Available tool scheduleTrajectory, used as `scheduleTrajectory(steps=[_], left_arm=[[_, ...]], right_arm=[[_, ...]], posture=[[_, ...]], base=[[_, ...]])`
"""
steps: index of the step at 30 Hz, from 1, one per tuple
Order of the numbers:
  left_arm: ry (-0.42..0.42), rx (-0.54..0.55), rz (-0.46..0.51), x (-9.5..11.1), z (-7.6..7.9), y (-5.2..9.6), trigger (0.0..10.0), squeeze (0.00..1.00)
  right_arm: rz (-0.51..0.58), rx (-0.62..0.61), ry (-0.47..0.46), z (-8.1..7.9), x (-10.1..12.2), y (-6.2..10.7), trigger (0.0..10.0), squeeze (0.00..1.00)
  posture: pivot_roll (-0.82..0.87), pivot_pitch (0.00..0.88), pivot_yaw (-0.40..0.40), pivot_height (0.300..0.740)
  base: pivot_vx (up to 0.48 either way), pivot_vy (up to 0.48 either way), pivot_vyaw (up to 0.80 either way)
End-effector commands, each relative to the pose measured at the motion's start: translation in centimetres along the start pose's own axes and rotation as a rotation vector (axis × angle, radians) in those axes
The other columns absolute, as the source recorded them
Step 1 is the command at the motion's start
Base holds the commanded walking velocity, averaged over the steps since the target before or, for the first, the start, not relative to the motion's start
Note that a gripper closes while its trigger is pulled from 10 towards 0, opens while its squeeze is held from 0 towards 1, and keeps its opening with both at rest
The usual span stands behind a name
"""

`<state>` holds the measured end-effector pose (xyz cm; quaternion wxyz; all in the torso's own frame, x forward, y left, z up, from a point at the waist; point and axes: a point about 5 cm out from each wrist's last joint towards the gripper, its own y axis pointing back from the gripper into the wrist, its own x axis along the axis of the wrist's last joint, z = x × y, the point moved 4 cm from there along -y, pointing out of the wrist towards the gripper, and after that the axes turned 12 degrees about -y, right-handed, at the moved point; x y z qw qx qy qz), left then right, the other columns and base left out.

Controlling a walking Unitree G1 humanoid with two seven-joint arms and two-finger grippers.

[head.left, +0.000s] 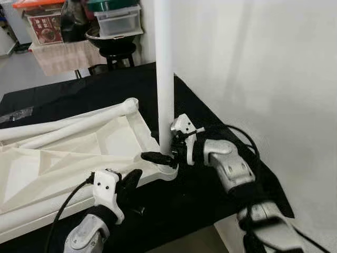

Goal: Building children table

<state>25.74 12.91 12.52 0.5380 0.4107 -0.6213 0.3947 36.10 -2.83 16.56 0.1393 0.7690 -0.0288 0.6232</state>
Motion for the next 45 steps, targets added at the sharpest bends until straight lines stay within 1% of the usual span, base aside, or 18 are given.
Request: scheduleTrajectory(steps=[1,5,6,20,22,23,24,25,26,29,33,34,35,36,37,38,39,45], left_arm=[[-0.004,0.006,-0.017,-0.5,0.1,0.1,10.0,0.0],[-0.003,0.006,-0.019,-0.5,0.1,0.1,10.0,0.0],[-0.002,0.005,-0.02,-0.5,0.1,0.1,10.0,0.0],[0.006,0.003,-0.018,-0.5,0.2,0.2,10.0,0.0],[0.006,0.003,-0.017,-0.5,0.2,0.3,10.0,0.0],[0.006,0.003,-0.017,-0.5,0.1,0.4,10.0,0.0],[0.005,0.004,-0.017,-0.4,0.0,0.5,10.0,0.0],[0.005,0.004,-0.017,-0.4,0.0,0.5,10.0,0.0],[0.005,0.005,-0.016,-0.4,-0.1,0.5,10.0,0.0],[0.002,0.005,-0.018,-0.4,-0.1,0.5,10.0,0.0],[0.002,0.0,-0.022,-0.5,-0.1,0.5,10.0,0.0],[0.001,0.004,-0.021,-0.5,-0.1,0.5,10.0,0.0],[-0.002,0.011,-0.021,-0.5,-0.2,0.5,10.0,0.0],[-0.002,0.011,-0.021,-0.5,-0.2,0.5,10.0,0.0],[-0.004,0.018,-0.02,-0.5,-0.2,0.5,10.0,0.0],[-0.005,0.022,-0.02,-0.5,-0.3,0.5,10.0,0.0],[-0.005,0.023,-0.019,-0.5,-0.3,0.5,10.0,0.0],[0.001,0.014,-0.019,-0.5,-0.2,0.4,10.0,0.0]], right_arm=[[-0.036,0.087,-0.038,-0.8,-0.5,-1.1,10.0,0.0],[-0.09,0.129,-0.042,-0.9,-1.0,-1.3,10.0,0.0],[-0.091,0.14,-0.054,-0.9,-0.9,-1.4,0.0,0.0],[-0.039,-0.043,-0.039,1.6,-1.9,0.7,0.0,0.0],[-0.031,-0.17,-0.017,1.9,-2.7,0.5,0.0,0.0],[0.03,-0.386,0.017,2.7,-2.7,0.3,0.0,0.0],[0.09,-0.557,0.004,1.2,-3.9,-0.6,0.0,0.0],[0.09,-0.557,0.004,1.2,-3.9,-0.6,0.0,0.0],[0.14,-0.686,-0.02,0.0,-4.3,-0.5,0.0,0.0],[0.153,-0.699,-0.01,-0.9,-4.2,-0.8,0.0,0.0],[0.202,-0.71,-0.131,0.8,-3.7,-0.8,0.0,0.0],[0.179,-0.712,-0.158,1.2,-3.9,-1.2,0.8,0.0],[0.162,-0.707,-0.165,1.3,-4.1,-1.5,8.9,0.0],[0.162,-0.707,-0.165,1.3,-4.1,-1.5,8.9,0.0],[0.158,-0.674,-0.177,1.2,-4.1,-1.9,10.0,0.0],[0.159,-0.646,-0.182,1.1,-4.0,-2.1,10.0,0.1],[0.165,-0.611,-0.195,1.1,-3.8,-2.2,10.0,1.0],[0.184,-0.497,-0.178,0.7,-1.8,-2.2,10.0,1.0]], posture=[[0.02,0.03,0.0,0.74],[0.02,0.029,-0.001,0.74],[0.02,0.029,-0.001,0.74],[0.01,0.036,0.008,0.74],[0.0,0.043,-0.006,0.74],[0.0,0.045,-0.011,0.74],[-0.02,0.059,0.014,0.74],[-0.02,0.059,0.014,0.74],[-0.02,0.056,0.017,0.74],[-0.02,0.047,0.023,0.74],[-0.01,0.036,0.009,0.74],[0.0,0.038,0.007,0.74],[0.0,0.038,0.009,0.74],[0.0,0.038,0.009,0.74],[0.0,0.038,0.009,0.74],[0.0,0.037,0.01,0.74],[0.0,0.039,0.009,0.74],[0.0,0.035,0.011,0.74]], base=[[0.0,0.0,0.0],[0.0,0.0,0.0],[0.0,0.0,0.0],[0.0,0.0,0.0],[0.0,0.0,0.0],[0.0,0.0,0.0],[0.0,0.0,0.0],[0.0,0.0,0.0],[0.0,0.0,0.0],[0.0,0.0,0.0],[0.0,0.0,0.0],[0.0,0.0,0.0],[0.0,0.0,0.0],[0.0,0.0,0.0],[0.0,0.0,0.0],[0.0,0.0,0.0],[0.0,0.0,0.0],[0.0,0.0,0.0]])
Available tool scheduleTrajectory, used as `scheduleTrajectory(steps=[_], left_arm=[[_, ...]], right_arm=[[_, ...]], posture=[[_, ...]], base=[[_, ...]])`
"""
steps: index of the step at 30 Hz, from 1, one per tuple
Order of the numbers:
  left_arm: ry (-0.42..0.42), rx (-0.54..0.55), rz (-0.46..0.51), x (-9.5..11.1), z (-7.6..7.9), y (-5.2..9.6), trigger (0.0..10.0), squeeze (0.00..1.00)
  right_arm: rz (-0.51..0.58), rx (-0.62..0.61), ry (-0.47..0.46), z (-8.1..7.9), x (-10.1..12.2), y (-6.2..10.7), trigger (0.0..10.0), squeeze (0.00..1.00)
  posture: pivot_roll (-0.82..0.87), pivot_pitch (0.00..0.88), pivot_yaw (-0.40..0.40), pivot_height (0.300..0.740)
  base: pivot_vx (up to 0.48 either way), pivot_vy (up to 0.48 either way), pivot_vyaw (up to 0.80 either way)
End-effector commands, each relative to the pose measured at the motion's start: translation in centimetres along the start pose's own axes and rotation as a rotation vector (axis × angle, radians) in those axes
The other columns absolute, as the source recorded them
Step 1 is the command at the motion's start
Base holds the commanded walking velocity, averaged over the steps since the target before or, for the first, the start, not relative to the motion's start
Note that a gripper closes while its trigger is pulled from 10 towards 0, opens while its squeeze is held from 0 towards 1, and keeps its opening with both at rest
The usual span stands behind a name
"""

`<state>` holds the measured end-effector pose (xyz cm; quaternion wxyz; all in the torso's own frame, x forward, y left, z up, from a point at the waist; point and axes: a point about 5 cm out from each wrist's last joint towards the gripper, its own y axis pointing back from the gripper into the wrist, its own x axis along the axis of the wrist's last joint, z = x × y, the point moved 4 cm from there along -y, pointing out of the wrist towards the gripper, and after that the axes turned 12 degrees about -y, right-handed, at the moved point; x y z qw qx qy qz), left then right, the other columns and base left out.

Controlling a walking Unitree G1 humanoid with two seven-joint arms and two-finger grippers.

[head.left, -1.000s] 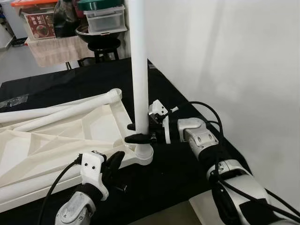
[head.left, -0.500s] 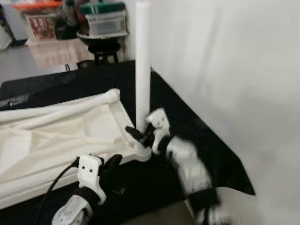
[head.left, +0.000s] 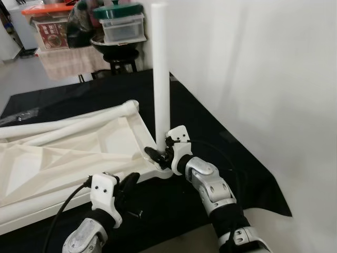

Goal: Building children table

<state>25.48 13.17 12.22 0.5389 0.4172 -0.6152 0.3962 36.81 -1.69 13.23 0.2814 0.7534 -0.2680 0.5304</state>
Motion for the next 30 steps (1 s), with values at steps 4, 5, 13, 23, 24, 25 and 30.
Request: scheduleTrajectory(steps=[4,5,13,23,24,25,30], left_arm=[[-0.002,-0.002,-0.006,-0.2,-0.1,-0.1,10.0,0.0],[-0.002,-0.002,-0.006,-0.2,-0.1,-0.1,10.0,0.0],[-0.003,0.001,-0.005,-0.2,0.0,-0.2,10.0,0.0],[-0.002,0.0,-0.008,-0.3,0.2,-0.2,10.0,0.0],[-0.002,0.0,-0.007,-0.2,0.2,-0.2,10.0,0.0],[-0.001,0.001,-0.007,-0.2,0.2,-0.2,10.0,0.0],[0.0,0.001,-0.006,-0.2,0.3,-0.2,10.0,0.0]], right_arm=[[0.009,0.182,0.044,-0.9,2.5,-0.2,10.0,1.0],[-0.006,0.273,0.076,-1.1,3.2,-0.1,10.0,1.0],[-0.144,0.551,0.164,-1.6,3.5,0.5,10.0,0.0],[-0.203,0.639,0.119,-1.8,4.0,0.1,0.0,0.0],[-0.193,0.624,0.115,-1.5,4.0,0.1,0.0,0.0],[-0.184,0.614,0.112,-1.2,3.9,0.3,0.0,0.0],[-0.175,0.604,0.109,-0.9,3.9,0.4,0.0,0.0]], posture=[[0.0,0.032,0.009,0.74],[0.0,0.032,0.009,0.74],[0.01,0.028,0.003,0.74],[0.02,0.032,-0.001,0.74],[0.01,0.034,-0.002,0.74],[0.01,0.035,-0.001,0.74],[0.01,0.036,-0.002,0.74]], base=[[0.0,0.0,0.0],[0.0,0.0,0.0],[0.0,0.0,0.0],[0.0,0.0,0.0],[0.0,0.0,0.0],[0.0,0.0,0.0],[0.0,0.0,0.0]])
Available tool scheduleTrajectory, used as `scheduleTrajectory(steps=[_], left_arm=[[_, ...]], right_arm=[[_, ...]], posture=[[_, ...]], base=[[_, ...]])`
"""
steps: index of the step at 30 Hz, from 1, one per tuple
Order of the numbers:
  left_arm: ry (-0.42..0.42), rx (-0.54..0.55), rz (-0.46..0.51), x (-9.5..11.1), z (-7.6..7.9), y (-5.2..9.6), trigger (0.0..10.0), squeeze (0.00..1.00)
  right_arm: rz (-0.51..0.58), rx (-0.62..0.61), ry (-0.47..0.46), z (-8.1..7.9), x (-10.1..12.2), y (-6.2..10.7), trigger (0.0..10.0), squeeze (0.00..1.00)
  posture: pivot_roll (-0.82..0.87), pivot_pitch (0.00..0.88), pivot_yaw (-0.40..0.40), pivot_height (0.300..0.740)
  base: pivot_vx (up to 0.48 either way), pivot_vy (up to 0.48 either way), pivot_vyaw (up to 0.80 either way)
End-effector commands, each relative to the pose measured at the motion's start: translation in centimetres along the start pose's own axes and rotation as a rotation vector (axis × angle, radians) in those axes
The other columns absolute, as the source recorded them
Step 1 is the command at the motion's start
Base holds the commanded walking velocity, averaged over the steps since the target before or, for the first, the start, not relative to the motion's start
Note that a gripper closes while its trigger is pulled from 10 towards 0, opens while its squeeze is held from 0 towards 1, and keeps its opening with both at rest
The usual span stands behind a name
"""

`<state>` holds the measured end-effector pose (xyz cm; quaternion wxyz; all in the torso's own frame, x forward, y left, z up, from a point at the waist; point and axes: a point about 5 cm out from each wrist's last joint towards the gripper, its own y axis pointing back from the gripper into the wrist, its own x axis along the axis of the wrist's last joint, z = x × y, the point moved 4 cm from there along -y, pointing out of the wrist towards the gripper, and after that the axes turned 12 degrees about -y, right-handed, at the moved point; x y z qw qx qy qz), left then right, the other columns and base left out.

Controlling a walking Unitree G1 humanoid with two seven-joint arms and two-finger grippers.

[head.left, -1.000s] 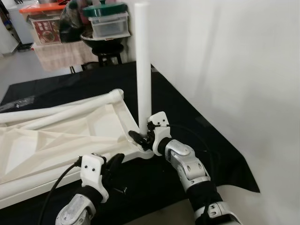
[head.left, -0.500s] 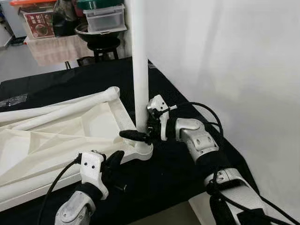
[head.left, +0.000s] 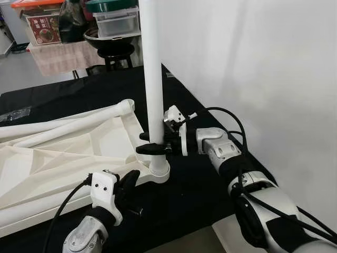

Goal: Building children table

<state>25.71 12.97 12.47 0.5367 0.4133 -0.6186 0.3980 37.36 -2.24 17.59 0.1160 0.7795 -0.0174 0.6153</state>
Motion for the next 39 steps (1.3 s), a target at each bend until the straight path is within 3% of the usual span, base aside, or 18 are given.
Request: scheduleTrajectory(steps=[1,3,5,7,8,10,11,12,15,17,18,19,20,21,22,31,32,39], left_arm=[[0.002,0.003,-0.017,-0.4,0.2,0.2,10.0,0.0],[0.003,0.003,-0.016,-0.4,0.2,0.2,10.0,0.0],[0.004,0.004,-0.015,-0.3,0.1,0.4,10.0,0.0],[0.003,0.005,-0.015,-0.2,-0.1,0.5,10.0,0.0],[0.003,0.005,-0.015,-0.2,-0.1,0.5,10.0,0.0],[0.002,0.006,-0.014,-0.2,-0.4,0.5,10.0,0.0],[0.002,0.006,-0.014,-0.2,-0.4,0.5,10.0,0.0],[0.0,0.006,-0.016,-0.2,-0.5,0.5,10.0,0.0],[0.0,0.003,-0.019,-0.3,-0.5,0.3,10.0,0.0],[0.003,-0.004,-0.02,-0.4,-0.5,0.3,10.0,0.0],[0.001,-0.001,-0.02,-0.4,-0.5,0.3,10.0,0.0],[0.001,-0.001,-0.02,-0.4,-0.5,0.3,10.0,0.0],[-0.005,0.011,-0.02,-0.3,-0.6,0.3,10.0,0.0],[-0.005,0.011,-0.02,-0.3,-0.6,0.3,10.0,0.0],[-0.009,0.026,-0.019,-0.3,-0.7,0.3,10.0,0.0],[0.001,0.017,-0.02,-0.5,-0.6,0.1,10.0,0.0],[0.002,0.015,-0.021,-0.6,-0.5,0.0,10.0,0.0],[-0.001,0.014,-0.025,-0.8,-0.4,0.0,10.0,0.0]], right_arm=[[0.018,-0.02,-0.03,0.2,-0.7,0.1,0.0,0.0],[0.037,-0.077,-0.03,0.7,-0.9,0.6,0.0,0.0],[0.062,-0.241,-0.017,1.9,-1.8,1.6,0.0,0.0],[0.213,-0.769,-0.098,3.7,-3.4,2.8,0.0,0.0],[0.213,-0.769,-0.098,3.7,-3.4,2.8,0.0,0.0],[0.249,-0.825,-0.131,-0.1,-5.6,1.3,0.0,0.0],[0.249,-0.825,-0.131,-0.1,-5.6,1.3,0.0,0.0],[0.241,-0.742,-0.117,-1.0,-5.4,0.1,0.0,0.0],[0.221,-0.694,-0.088,-0.4,-5.1,-0.5,0.0,0.0],[0.198,-0.674,-0.13,0.1,-5.5,-0.8,0.0,0.0],[0.197,-0.675,-0.144,0.3,-5.5,-0.9,0.8,0.0],[0.197,-0.675,-0.144,0.3,-5.5,-0.9,0.8,0.0],[0.2,-0.633,-0.15,0.2,-5.2,-1.2,10.0,0.0],[0.2,-0.633,-0.15,0.2,-5.2,-1.2,10.0,0.0],[0.205,-0.56,-0.141,-0.1,-4.3,-1.6,10.0,1.0],[0.209,-0.314,-0.066,-1.0,-1.3,-1.2,10.0,1.0],[0.156,-0.2,-0.011,-0.5,-0.3,-0.8,10.0,0.0],[0.061,-0.082,0.019,0.0,0.1,-0.5,10.0,0.0]], posture=[[0.01,0.039,0.0,0.74],[0.0,0.046,0.0,0.74],[0.0,0.053,-0.003,0.74],[-0.02,0.06,0.0,0.74],[-0.02,0.06,0.0,0.74],[-0.03,0.073,0.017,0.74],[-0.03,0.073,0.017,0.74],[-0.05,0.054,0.036,0.74],[-0.02,0.056,0.016,0.74],[-0.01,0.051,0.01,0.74],[-0.01,0.05,0.011,0.74],[-0.01,0.05,0.011,0.74],[-0.01,0.049,0.013,0.74],[-0.01,0.049,0.013,0.74],[-0.01,0.044,0.012,0.74],[-0.01,0.03,0.015,0.74],[0.0,0.019,0.014,0.74],[0.01,0.01,0.012,0.74]], base=[[0.0,0.0,0.0],[0.0,0.0,0.0],[0.0,0.0,0.0],[0.0,0.0,0.0],[0.0,0.0,0.0],[0.0,0.0,0.0],[0.0,0.0,0.0],[0.0,0.0,0.0],[0.0,0.0,0.0],[0.0,0.0,0.0],[0.0,0.0,0.0],[0.0,0.0,0.0],[0.0,0.0,0.0],[0.0,0.0,0.0],[0.0,0.0,0.0],[0.0,0.0,0.0],[0.0,0.0,0.0],[0.0,0.0,0.0]])
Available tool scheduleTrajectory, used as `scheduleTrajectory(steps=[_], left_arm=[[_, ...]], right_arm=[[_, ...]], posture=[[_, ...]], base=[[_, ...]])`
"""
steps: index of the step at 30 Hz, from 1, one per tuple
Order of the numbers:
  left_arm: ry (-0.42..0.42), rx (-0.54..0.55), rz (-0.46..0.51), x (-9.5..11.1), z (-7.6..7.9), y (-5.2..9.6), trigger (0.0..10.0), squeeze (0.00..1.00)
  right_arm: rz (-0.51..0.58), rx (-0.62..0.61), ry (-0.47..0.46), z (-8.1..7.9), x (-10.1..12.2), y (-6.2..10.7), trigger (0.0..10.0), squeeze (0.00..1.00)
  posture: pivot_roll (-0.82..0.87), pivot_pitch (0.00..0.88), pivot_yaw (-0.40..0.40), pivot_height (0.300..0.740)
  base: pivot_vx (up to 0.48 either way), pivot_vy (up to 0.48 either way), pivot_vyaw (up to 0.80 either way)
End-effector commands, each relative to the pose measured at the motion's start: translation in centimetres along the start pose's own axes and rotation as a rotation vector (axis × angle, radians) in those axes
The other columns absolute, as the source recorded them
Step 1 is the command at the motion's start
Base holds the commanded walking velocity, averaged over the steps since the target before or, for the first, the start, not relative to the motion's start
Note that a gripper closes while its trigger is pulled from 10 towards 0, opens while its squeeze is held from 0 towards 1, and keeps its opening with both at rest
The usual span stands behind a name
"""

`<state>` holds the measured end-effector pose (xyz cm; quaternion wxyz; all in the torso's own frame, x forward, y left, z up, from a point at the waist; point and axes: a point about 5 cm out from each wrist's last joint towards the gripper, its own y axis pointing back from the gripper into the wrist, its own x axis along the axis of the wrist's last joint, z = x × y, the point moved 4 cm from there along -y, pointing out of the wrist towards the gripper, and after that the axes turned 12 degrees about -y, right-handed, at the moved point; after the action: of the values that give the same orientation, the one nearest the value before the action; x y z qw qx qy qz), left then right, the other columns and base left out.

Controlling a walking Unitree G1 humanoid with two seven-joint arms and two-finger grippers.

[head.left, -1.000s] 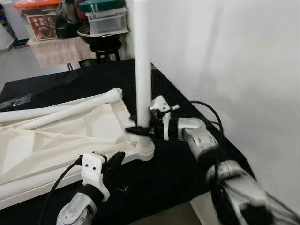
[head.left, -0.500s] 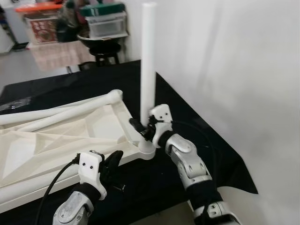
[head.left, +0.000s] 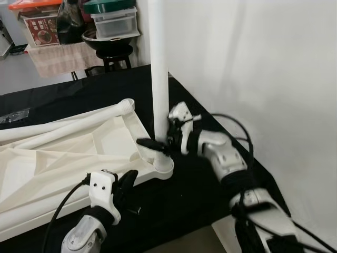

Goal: Building children table

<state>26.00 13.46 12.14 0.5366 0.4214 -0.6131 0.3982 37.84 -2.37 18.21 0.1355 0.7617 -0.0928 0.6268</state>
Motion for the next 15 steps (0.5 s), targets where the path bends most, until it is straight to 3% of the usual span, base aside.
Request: scheduleTrajectory(steps=[1,3,4,12,15], left_arm=[[-0.001,0.001,-0.01,-0.4,0.1,0.0,10.0,0.0],[-0.002,0.002,-0.012,-0.4,0.2,0.1,10.0,0.0],[-0.003,0.002,-0.013,-0.4,0.2,0.1,10.0,0.0],[-0.002,0.001,-0.014,-0.5,0.3,0.1,10.0,0.0],[-0.001,0.002,-0.012,-0.4,0.4,0.1,10.0,0.0]], right_arm=[[-0.036,0.045,-0.004,-0.5,-0.7,-0.5,10.0,0.0],[-0.058,0.072,-0.016,-0.5,-0.7,-0.6,10.0,0.0],[-0.058,0.081,-0.035,-0.4,-0.6,-0.6,0.0,0.0],[-0.068,0.06,-0.059,0.0,-0.7,-0.2,0.0,0.0],[-0.036,0.002,-0.044,1.0,-0.9,0.9,0.0,0.0]], posture=[[0.01,0.01,0.012,0.74],[0.01,0.009,0.012,0.74],[0.01,0.007,0.012,0.74],[0.01,0.009,0.012,0.74],[0.0,0.017,0.009,0.74]], base=[[0.0,0.0,0.0],[0.0,0.0,0.0],[0.0,0.0,0.0],[0.0,0.0,0.0],[0.0,0.0,0.0]])
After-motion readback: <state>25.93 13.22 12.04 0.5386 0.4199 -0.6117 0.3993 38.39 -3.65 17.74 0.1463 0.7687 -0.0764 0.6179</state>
